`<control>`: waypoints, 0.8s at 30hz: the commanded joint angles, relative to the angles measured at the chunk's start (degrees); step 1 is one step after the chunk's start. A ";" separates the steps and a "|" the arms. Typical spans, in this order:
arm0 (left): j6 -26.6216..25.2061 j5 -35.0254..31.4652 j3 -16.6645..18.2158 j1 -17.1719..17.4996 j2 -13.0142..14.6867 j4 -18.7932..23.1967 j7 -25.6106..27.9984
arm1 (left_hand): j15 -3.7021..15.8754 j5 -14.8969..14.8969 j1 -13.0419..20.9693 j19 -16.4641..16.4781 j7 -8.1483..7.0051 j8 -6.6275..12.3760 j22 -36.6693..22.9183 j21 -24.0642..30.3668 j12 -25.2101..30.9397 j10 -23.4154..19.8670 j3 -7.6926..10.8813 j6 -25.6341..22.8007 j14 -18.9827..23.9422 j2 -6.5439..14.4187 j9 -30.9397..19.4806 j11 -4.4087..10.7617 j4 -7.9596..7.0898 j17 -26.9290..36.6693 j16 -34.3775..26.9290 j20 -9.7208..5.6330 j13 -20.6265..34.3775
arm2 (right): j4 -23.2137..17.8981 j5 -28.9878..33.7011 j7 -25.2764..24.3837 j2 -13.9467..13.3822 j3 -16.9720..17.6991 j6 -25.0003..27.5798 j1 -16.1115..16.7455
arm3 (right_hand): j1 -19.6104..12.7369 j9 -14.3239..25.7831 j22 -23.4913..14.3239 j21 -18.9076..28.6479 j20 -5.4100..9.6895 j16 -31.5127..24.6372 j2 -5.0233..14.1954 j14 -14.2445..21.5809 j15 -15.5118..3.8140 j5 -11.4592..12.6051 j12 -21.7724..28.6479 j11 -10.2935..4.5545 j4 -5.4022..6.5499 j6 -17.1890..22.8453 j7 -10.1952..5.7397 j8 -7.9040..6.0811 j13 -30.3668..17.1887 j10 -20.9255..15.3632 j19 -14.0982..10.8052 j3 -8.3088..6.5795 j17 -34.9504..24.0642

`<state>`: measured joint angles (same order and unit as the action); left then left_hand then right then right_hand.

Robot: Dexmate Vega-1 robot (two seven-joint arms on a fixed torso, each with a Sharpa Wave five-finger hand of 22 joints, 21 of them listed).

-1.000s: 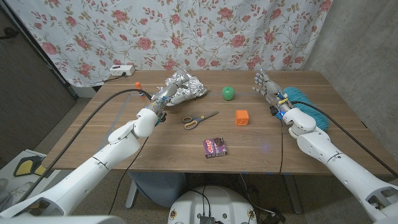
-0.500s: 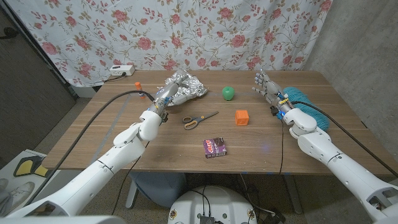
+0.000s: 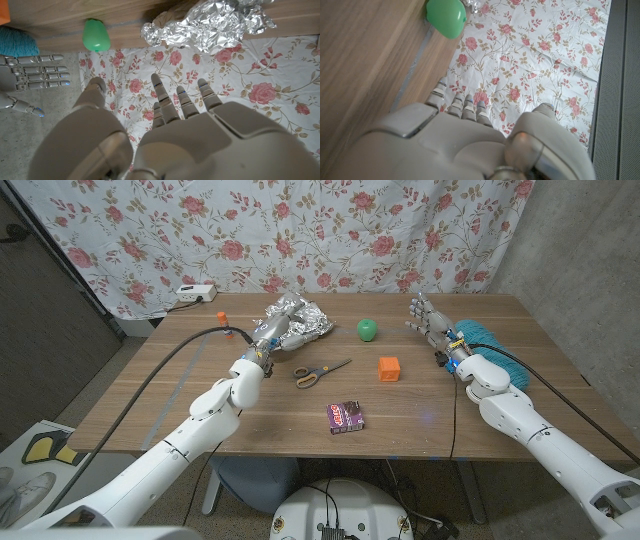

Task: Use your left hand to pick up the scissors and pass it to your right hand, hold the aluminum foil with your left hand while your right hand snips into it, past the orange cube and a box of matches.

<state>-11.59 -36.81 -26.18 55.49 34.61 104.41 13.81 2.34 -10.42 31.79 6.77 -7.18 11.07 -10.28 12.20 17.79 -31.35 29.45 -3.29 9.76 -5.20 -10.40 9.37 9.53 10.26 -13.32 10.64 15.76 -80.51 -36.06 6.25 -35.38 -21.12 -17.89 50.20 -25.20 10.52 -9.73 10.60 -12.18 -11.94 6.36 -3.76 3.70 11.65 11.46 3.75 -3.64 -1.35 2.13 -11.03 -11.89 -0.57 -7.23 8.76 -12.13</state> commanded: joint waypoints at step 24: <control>-14.48 -11.79 -5.48 -1.25 -0.91 4.91 -6.15 | 2.68 -0.52 2.19 1.07 1.26 -0.45 -0.29 -0.28 2.72 -7.71 0.94 3.31 6.64 1.76 -0.13 2.54 -0.56 1.35 -1.32 0.14 3.47 | -1.84 -1.42 0.39 -0.63 0.55 0.61 1.05 | -2.29 0.18 -0.19 0.00 -0.15 -0.12 1.22 -0.84 0.09 -0.26 0.10 -0.25 -0.88 -0.61 0.01 0.05 -0.12 0.53 0.96 -1.26 -0.24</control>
<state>-22.75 -45.75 -30.07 54.65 33.29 107.82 10.49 5.12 -10.41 33.52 7.36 -5.91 10.75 -10.27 11.86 20.35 -39.63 29.89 -0.72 16.39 -3.47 -10.39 11.78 9.02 11.34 -14.65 10.66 18.79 -81.93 -37.39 6.86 -35.83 -20.68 -17.38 50.98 -26.64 10.52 -9.73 10.60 -12.18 -11.94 7.34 -3.98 3.92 11.43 11.46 3.45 -4.60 -1.66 1.82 -11.03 -11.88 -0.27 -6.79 7.79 -12.11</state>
